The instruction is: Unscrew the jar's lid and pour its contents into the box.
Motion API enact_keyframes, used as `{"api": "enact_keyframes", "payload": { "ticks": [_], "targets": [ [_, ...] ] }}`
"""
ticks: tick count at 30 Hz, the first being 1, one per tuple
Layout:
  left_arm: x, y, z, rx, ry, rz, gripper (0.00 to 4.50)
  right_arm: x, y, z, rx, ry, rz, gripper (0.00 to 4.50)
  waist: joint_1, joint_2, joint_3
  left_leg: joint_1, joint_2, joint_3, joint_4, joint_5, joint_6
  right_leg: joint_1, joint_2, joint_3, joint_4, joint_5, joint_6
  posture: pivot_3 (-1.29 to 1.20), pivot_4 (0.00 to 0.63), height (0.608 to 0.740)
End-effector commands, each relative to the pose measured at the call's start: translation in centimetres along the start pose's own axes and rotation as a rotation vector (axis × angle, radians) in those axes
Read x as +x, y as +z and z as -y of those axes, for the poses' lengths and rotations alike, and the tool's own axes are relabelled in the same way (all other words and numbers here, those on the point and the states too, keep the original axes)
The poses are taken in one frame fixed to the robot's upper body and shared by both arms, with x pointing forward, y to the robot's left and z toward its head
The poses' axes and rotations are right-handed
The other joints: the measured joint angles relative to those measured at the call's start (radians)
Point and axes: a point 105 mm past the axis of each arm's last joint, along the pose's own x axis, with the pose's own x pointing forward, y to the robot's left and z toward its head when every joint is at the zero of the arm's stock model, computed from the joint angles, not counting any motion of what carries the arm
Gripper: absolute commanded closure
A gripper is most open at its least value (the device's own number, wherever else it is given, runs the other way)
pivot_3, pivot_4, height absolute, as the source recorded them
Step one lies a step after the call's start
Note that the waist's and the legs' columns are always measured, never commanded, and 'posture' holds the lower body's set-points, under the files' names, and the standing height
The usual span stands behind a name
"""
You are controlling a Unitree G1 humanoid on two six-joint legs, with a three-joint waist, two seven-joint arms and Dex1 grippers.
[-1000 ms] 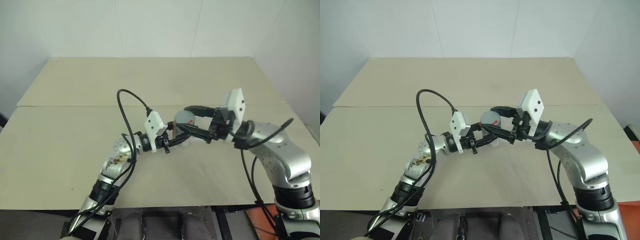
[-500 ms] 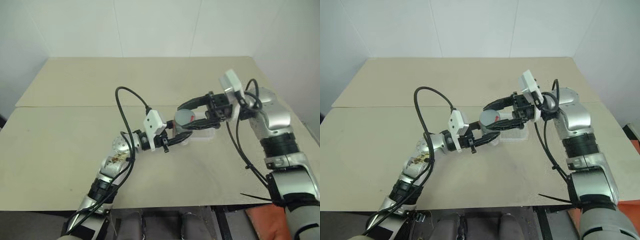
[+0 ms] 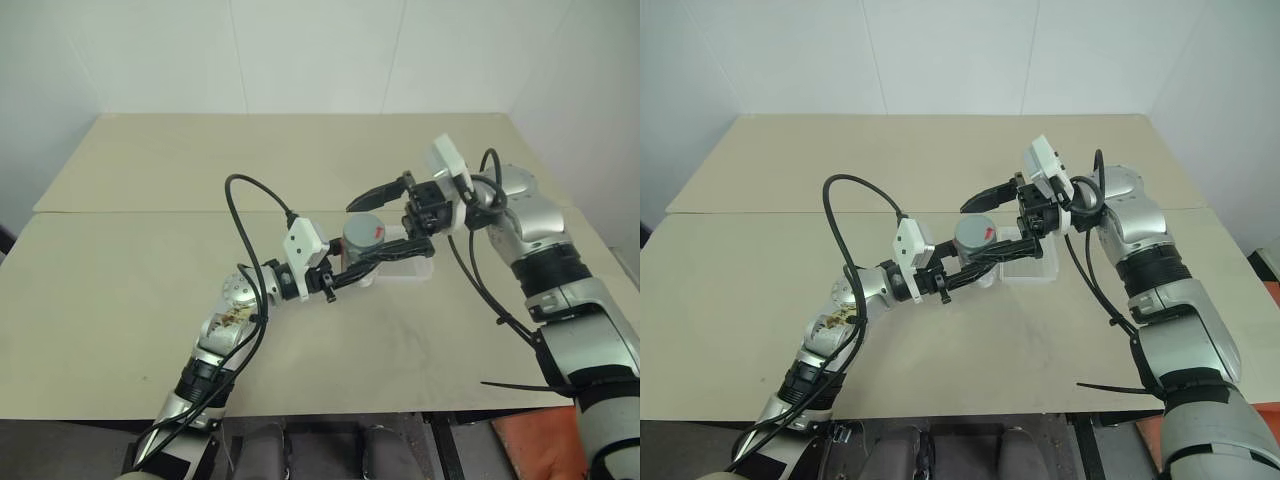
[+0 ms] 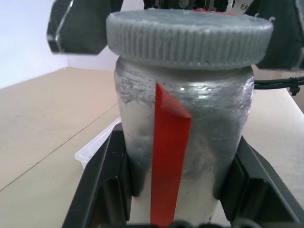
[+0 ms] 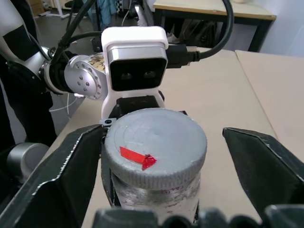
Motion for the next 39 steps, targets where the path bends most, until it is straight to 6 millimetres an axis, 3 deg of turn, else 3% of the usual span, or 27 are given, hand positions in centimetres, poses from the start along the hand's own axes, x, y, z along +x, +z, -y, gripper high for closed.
{"api": "enact_keyframes", "payload": {
  "ticks": [1, 5, 11, 19, 26, 39],
  "targets": [
    [0.2, 1.2, 0.3, 0.025, -0.012, 0.041, 2.55, -1.4, 2.2, -0.6, -0.083, 0.011, 0.056, 0.02, 0.001, 0.000, 0.000, 0.000, 0.000, 0.000, 0.000, 0.000, 0.000, 0.000, 0.000, 0.000, 0.000, 0.000, 0.000, 0.00, 0.150, 0.740],
    [0.2, 1.1, 0.1, 0.020, -0.003, 0.031, 2.55, -2.5, 2.1, -1.8, -0.120, -0.055, 0.006, 0.02, 0.006, 0.000, 0.000, -0.001, 0.000, 0.000, 0.000, 0.000, 0.000, 0.000, -0.001, -0.001, 0.000, 0.000, 0.000, 0.00, 0.150, 0.740],
    [0.1, 0.9, 0.2, 0.004, -0.007, 0.015, 2.55, -2.0, 2.6, -4.2, -0.175, -0.255, -0.019, 0.02, 0.001, 0.000, 0.000, -0.001, 0.000, 0.000, 0.000, 0.000, 0.000, -0.001, -0.001, 0.000, 0.000, 0.000, 0.000, 0.00, 0.150, 0.740],
    [0.3, 1.1, 0.2, 0.010, -0.014, 0.017, 2.55, 0.2, 3.3, -3.6, -0.142, -0.677, 0.041, 0.02, 0.001, 0.000, 0.000, 0.000, 0.000, 0.000, 0.000, 0.000, -0.001, -0.001, 0.000, 0.001, 0.002, 0.000, 0.000, 0.00, 0.150, 0.740],
    [0.4, 1.0, 0.2, 0.016, -0.023, 0.010, 2.55, 1.5, 3.1, -3.7, -0.099, -0.745, 0.039, 0.02, 0.004, 0.000, 0.000, -0.001, -0.001, 0.000, 0.000, 0.000, 0.000, -0.001, 0.000, 0.000, 0.000, 0.000, 0.000, 0.00, 0.150, 0.740],
    [0.1, 0.9, 0.1, 0.017, 0.000, 0.012, 2.55, 2.4, 1.9, -3.9, -0.075, -0.686, -0.021, 0.02, 0.002, 0.000, 0.000, -0.001, -0.001, -0.001, 0.000, 0.000, 0.000, -0.001, 0.000, 0.000, 0.000, 0.000, 0.000, 0.00, 0.150, 0.740]
  ]
}}
